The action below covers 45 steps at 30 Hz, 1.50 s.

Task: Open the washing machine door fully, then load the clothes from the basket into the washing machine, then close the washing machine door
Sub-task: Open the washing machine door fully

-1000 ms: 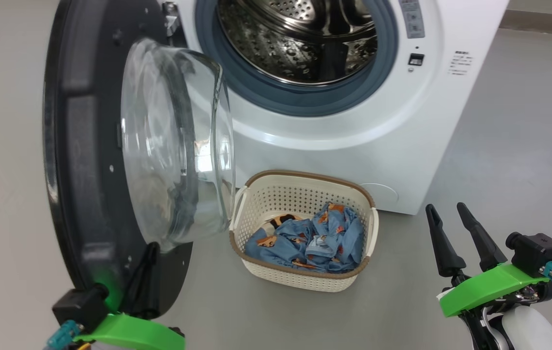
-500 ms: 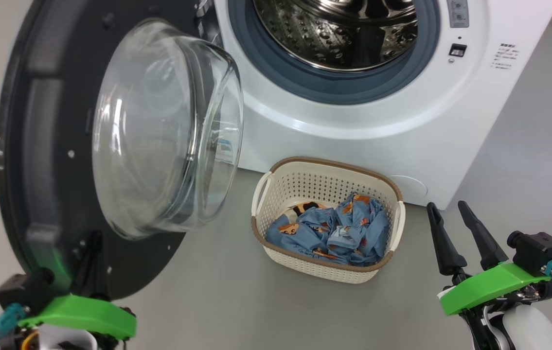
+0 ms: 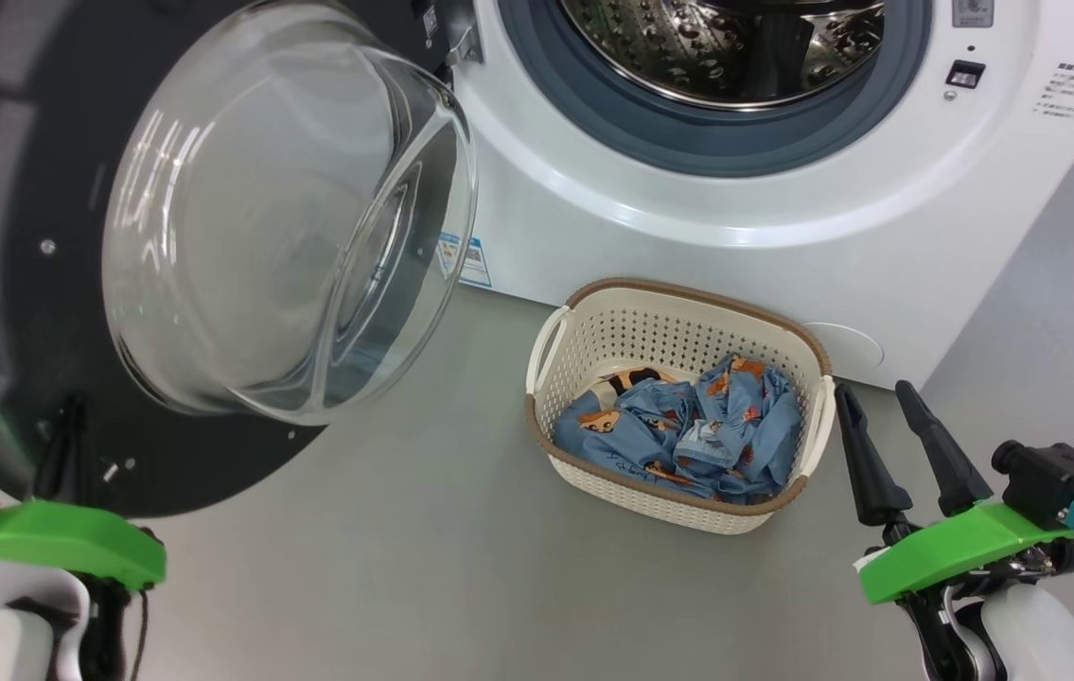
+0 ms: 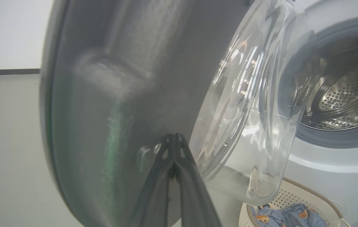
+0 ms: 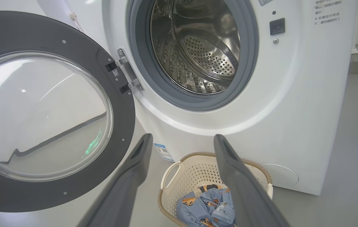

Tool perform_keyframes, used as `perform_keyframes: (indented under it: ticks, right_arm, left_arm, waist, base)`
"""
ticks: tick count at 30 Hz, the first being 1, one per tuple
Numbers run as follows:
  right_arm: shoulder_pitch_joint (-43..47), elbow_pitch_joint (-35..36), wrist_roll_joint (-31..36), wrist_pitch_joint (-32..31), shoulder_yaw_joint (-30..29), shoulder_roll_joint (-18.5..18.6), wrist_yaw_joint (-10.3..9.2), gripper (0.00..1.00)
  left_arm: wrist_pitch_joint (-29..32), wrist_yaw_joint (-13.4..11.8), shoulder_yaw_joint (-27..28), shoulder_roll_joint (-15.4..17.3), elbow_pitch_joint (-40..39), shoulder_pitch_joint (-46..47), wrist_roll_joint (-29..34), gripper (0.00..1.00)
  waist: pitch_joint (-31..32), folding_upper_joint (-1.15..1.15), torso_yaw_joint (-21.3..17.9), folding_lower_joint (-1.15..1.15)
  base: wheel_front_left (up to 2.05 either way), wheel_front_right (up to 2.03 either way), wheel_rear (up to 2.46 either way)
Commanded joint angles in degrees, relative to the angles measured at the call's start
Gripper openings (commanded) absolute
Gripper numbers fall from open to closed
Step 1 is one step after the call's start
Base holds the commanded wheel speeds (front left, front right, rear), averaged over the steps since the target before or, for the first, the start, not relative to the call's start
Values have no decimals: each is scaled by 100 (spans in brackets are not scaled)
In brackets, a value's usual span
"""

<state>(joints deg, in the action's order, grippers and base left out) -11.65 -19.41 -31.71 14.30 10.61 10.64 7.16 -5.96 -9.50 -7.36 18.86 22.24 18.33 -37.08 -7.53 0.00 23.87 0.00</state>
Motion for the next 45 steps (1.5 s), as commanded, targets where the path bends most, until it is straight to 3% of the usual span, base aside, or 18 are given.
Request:
perform_keyframes:
  ticks: [1,10,27,45]
  right_arm:
    - [-215,146,67,70,85,24,33,100]
    - [-301,142,72,70,108,5,33,100]
    - [-406,68,22,70,197,-43,33,100]
    - [-368,70,3,70,146,-54,33,100]
  left_arm:
    - [40,-7,295,402,95,380,31,0]
    - [183,291,153,798,1032,1194,171,0]
    - [458,398,-360,1232,2841,2675,723,0]
    - [8,741,-545,1059,3794,3134,703,0]
  waist:
    - [-43,0,53,0]
    - [-211,0,129,0]
    - [-245,0,102,0]
    - [-167,0,113,0]
  base:
    - [0,0,0]
    - [0,0,0]
    - [0,0,0]
    - [0,0,0]
